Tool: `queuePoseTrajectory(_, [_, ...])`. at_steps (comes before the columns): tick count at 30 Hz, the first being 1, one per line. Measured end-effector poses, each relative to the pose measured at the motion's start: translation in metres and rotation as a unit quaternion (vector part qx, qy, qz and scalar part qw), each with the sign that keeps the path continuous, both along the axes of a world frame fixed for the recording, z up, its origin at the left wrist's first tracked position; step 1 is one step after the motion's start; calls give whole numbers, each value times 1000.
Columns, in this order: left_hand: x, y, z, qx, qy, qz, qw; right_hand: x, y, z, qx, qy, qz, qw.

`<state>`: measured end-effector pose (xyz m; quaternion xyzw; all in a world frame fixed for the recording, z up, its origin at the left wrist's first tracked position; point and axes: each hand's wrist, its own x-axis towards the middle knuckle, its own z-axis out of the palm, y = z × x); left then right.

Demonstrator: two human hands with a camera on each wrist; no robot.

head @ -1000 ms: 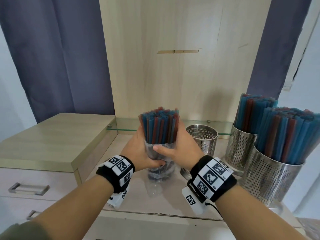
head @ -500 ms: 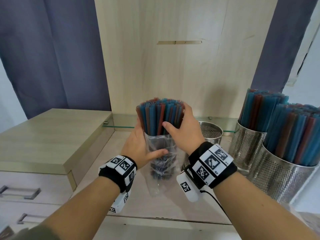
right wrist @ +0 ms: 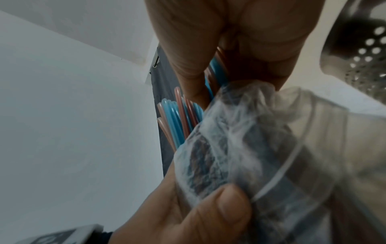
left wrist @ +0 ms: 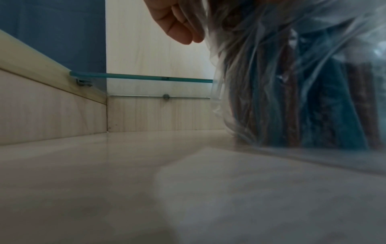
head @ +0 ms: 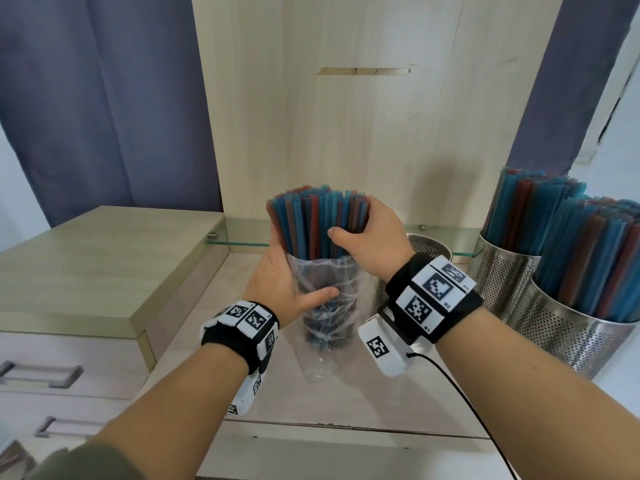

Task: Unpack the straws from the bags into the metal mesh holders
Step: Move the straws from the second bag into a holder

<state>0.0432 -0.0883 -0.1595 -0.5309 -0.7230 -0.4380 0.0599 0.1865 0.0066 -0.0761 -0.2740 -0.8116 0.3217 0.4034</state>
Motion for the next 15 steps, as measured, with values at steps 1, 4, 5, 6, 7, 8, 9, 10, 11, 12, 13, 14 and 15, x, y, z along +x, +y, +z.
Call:
queuePoseTrajectory(1, [-1, 0, 0, 4, 0, -1, 1000, -1, 0, 1, -2, 1, 1, 1000])
queuePoseTrajectory(4, [0, 1, 1, 11, -4, -5, 1000, -2, -3, 0, -12, 12, 8, 1000])
queuePoseTrajectory(5, [1, 1, 1, 7, -3, -4, 1000, -3, -4, 0, -19, 20, 10, 1000])
queuePoseTrajectory(6, [2, 1, 1, 5, 0, -2, 1000, -4, -5, -1, -25, 27, 12, 999])
queuePoseTrajectory(7, [3, 1, 1, 2, 2, -1, 1000, -5, -5, -1, -32, 32, 15, 999])
queuePoseTrajectory(8, [3, 0, 1, 0, 4, 1, 1000, -5, -6, -1, -39, 34, 20, 998])
queuePoseTrajectory(9, [3, 0, 0, 0, 6, 2, 1000, -5, -6, -2, -46, 37, 25, 998])
queuePoseTrajectory(10, [2, 0, 0, 3, 6, 0, 1000, -5, -6, -2, -52, 40, 30, 997])
queuePoseTrajectory(11, [2, 0, 1, 8, 5, -4, 1000, -5, -7, -2, -55, 44, 33, 997])
queuePoseTrajectory(12, [2, 0, 1, 12, 5, -7, 1000, -4, -8, -2, -55, 49, 34, 997])
queuePoseTrajectory(13, [2, 1, 1, 14, 5, -9, 1000, -4, -8, -2, -57, 54, 33, 996])
queuePoseTrajectory(14, [2, 1, 1, 12, 6, -10, 1000, -4, -8, -3, -63, 59, 35, 996])
queuePoseTrajectory(15, [2, 1, 1, 10, 7, -10, 1000, -4, -8, -3, -70, 63, 36, 995])
